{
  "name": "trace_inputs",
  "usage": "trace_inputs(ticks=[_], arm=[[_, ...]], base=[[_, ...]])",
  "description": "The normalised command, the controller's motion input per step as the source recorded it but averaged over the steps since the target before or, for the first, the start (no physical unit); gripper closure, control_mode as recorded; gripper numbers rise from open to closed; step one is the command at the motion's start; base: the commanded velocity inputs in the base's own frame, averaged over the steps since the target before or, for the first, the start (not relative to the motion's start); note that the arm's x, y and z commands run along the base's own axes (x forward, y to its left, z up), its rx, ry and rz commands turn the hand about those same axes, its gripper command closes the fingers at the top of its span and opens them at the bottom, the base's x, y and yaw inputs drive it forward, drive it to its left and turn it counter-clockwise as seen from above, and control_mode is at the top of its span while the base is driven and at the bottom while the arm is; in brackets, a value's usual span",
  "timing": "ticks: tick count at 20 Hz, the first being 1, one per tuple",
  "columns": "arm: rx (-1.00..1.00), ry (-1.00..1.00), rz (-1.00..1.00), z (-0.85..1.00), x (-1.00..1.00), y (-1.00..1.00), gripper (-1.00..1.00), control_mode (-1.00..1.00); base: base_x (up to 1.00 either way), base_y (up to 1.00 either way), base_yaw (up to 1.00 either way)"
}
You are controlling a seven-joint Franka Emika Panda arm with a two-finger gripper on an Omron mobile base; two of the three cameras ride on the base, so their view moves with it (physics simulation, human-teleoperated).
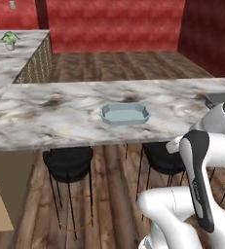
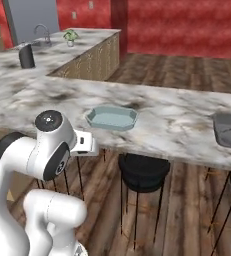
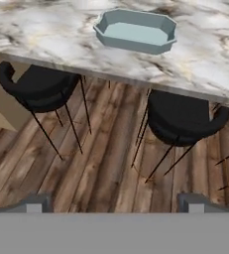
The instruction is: Place the cold items (tangerine and orange) from the fridge in one tupperware on the dining counter. Place the warm items (kebab skewer and hot dog) in the stove area in another tupperware.
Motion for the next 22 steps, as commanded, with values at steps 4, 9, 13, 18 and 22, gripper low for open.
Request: trace_inputs(ticks=[4,9,13,18,22], arm=[[0.0,0.0,0.0,0.0,0.0,0.0,-1.0,1.0],[0.0,0.0,0.0,0.0,0.0,0.0,-1.0,1.0],[0.0,0.0,0.0,0.0,0.0,0.0,-1.0,1.0],[0.0,0.0,0.0,0.0,0.0,0.0,-1.0,1.0],[0.0,0.0,0.0,0.0,0.0,0.0,-1.0,1.0]], base=[[0.0,1.0,-0.06],[0.0,1.0,-0.08],[0.0,1.0,-0.07],[0.0,1.0,0.0],[-0.02,1.0,0.0]])
